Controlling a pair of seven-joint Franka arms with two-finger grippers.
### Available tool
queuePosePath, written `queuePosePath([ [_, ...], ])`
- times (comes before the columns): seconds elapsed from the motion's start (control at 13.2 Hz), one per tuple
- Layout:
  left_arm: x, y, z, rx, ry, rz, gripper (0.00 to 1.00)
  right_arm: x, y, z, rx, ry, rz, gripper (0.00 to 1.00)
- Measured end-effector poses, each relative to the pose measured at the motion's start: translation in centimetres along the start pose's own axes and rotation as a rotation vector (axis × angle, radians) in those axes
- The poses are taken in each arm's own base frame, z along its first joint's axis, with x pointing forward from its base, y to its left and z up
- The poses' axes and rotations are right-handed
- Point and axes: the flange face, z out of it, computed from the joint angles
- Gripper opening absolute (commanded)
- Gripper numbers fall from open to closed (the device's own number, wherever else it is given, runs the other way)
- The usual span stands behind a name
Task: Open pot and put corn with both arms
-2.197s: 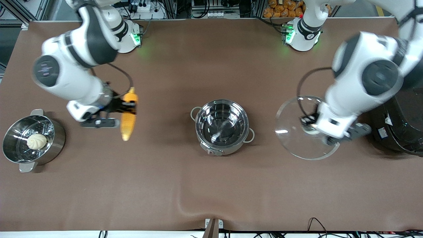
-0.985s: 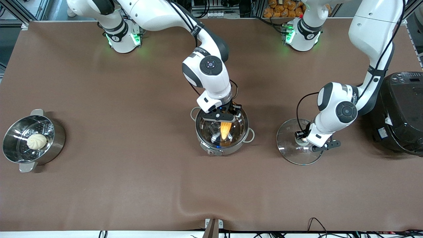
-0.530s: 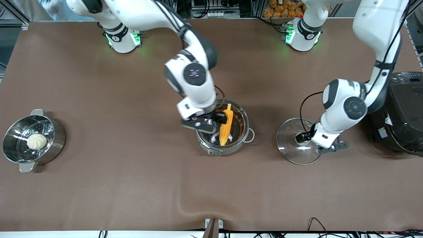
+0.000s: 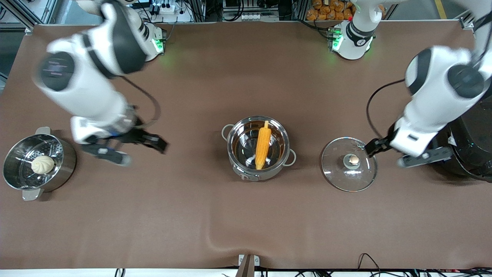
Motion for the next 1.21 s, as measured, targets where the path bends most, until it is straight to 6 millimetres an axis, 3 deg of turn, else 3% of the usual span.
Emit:
queuePosePath([
  [0.23, -0.9, -1.4, -7.7, 0.015, 0.024, 0.007, 1.00, 1.0, 6.6, -2.9, -0.045, -0.041, -0.114, 1.00],
  [0.45, -2.1, -3.7, -10.8, 0.036, 0.022, 0.044, 1.00, -0.1, 11.4, -6.7, -0.117, -0.069, -0.200, 1.00],
  [0.61, -2.6, -4.6, -11.8, 0.039, 0.019, 0.038, 1.00, -1.3, 13.3, -9.1, -0.120, -0.077, -0.209, 1.00],
  [0.83, -3.0, -4.5, -11.6, 0.049, -0.013, 0.049, 1.00, -2.2, 15.6, -11.9, -0.080, -0.049, -0.193, 1.00],
  [1.06, -3.1, -4.7, -11.7, 0.053, -0.024, 0.095, 1.00, -1.2, 20.5, -13.1, -0.009, -0.057, -0.160, 1.00],
  [1.21, -2.9, -4.8, -11.4, 0.055, -0.032, 0.136, 1.00, -1.6, 21.7, -13.4, -0.025, -0.061, -0.176, 1.00],
])
